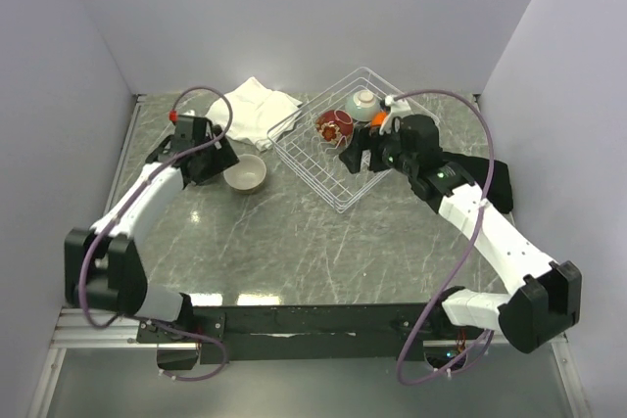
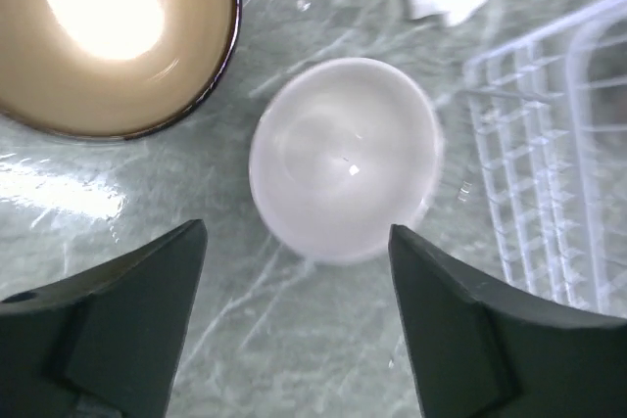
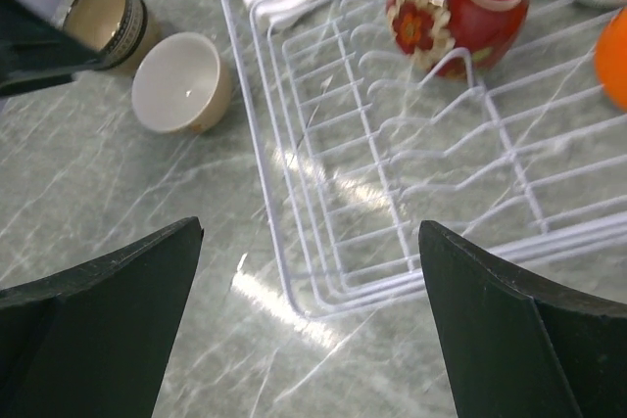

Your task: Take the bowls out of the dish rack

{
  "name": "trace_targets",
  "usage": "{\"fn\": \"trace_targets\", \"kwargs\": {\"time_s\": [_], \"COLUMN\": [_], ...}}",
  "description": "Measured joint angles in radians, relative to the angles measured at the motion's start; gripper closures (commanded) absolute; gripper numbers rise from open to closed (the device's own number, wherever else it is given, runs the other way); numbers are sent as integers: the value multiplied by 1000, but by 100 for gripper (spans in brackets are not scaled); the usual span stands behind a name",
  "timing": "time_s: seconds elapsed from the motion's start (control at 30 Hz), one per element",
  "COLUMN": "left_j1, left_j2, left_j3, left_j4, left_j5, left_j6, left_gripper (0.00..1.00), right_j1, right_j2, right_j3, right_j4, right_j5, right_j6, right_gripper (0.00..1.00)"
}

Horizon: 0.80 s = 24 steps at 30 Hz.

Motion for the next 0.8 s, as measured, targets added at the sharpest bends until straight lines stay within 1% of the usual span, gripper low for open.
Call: {"fn": "trace_targets", "kwargs": {"time_s": [0.07, 0.27, 0.43, 0.57, 0.7, 0.8], "left_j1": [0, 0, 0, 0, -1, -3], "left_j2": [-85, -357, -571, -639, -640, -635], "left_j3": [-24, -140, -291, -389, -442, -451], "left_j4": [-2, 2, 47, 66, 82, 105], "left_j5": [-1, -37, -70, -67, -52, -55], "left_j6": [13, 76, 128, 156, 183, 203], "left_gripper": [1, 1, 1, 1, 0, 0], "right_j1": [0, 0, 0, 0, 0, 5], "right_j2": [33, 123, 258, 349, 459, 541], "right_j3": [42, 129, 254, 308, 382, 443], "right_j4": [2, 16, 8, 5, -10, -27], "right_j5": [10, 43, 76, 104, 114, 124], "right_j6": [-33, -152, -260, -342, -441, -504], "right_gripper": [0, 0, 0, 0, 0, 0]}}
